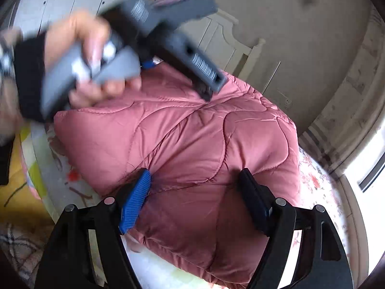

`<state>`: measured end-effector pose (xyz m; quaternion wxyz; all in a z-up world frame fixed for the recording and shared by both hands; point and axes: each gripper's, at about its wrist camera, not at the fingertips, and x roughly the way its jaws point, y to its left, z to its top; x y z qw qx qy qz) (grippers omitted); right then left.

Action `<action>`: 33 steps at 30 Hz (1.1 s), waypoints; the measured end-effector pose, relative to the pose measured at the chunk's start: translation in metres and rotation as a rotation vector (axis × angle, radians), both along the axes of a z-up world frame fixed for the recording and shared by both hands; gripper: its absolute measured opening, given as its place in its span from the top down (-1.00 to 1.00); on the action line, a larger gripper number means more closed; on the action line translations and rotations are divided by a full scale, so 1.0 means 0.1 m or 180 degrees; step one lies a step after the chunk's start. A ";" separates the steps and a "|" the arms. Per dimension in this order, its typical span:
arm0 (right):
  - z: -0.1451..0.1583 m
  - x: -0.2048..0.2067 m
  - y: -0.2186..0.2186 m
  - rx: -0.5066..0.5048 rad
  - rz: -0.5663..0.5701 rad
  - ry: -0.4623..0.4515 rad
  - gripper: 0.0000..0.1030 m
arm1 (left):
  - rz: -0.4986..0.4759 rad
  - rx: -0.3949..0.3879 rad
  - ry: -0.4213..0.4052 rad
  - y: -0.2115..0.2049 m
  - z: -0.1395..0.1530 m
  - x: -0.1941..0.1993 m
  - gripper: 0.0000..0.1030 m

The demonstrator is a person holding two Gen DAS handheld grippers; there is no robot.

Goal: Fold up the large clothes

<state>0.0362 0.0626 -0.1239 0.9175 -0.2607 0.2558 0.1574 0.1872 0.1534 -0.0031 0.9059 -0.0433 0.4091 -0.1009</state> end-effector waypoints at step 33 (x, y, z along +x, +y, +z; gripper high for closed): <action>0.75 1.93 -1.03 0.1282 -0.0350 0.0147 0.00 | 0.0294 -0.0437 0.0137 -0.10 -0.67 0.41 -0.96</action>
